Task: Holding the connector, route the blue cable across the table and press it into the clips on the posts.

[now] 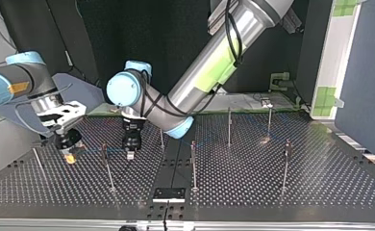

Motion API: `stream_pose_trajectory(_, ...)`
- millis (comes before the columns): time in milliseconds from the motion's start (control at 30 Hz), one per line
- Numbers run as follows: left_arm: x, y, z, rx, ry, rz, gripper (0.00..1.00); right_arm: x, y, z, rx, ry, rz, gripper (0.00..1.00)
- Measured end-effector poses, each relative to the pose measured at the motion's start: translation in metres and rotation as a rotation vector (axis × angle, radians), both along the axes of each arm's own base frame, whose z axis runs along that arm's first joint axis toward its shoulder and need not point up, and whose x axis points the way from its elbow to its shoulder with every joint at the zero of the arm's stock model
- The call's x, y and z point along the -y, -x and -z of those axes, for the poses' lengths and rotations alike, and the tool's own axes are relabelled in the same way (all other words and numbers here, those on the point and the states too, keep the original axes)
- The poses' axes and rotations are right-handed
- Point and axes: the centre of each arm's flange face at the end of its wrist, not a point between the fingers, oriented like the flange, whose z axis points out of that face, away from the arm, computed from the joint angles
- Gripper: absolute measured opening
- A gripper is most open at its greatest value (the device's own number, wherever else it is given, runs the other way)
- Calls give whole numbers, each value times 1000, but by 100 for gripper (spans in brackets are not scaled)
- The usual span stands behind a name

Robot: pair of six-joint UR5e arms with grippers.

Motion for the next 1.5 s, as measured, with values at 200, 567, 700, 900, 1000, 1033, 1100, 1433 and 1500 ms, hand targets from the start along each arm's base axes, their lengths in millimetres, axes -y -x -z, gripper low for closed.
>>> stream_pose_trajectory(200,-17,-31,0,-1,-3,-25,0,9,7,-6,7,11,12,0)
stream_pose_trajectory(567,-13,-30,-11,4,-1,-18,67,6,1,-10,11,18,2,0)
stream_pose_trajectory(700,-9,-24,-8,-12,-12,-9,100,6,2,-10,10,18,3,0)
stream_pose_trajectory(900,-4,-14,-4,-48,-32,1,100,6,2,-10,10,18,3,0)
stream_pose_trajectory(1000,-3,-8,-1,-73,-40,2,100,6,2,-10,11,18,3,0)
stream_pose_trajectory(1033,-2,-6,0,-81,-42,1,100,6,2,-10,11,18,3,0)
stream_pose_trajectory(1100,-2,-1,1,-97,-45,-3,100,6,2,-10,11,17,3,0)
stream_pose_trajectory(1433,-3,27,-5,-142,-64,12,100,6,2,-10,10,18,3,0)
stream_pose_trajectory(1500,-4,32,-12,-129,-54,28,100,6,2,-10,10,18,3,0)
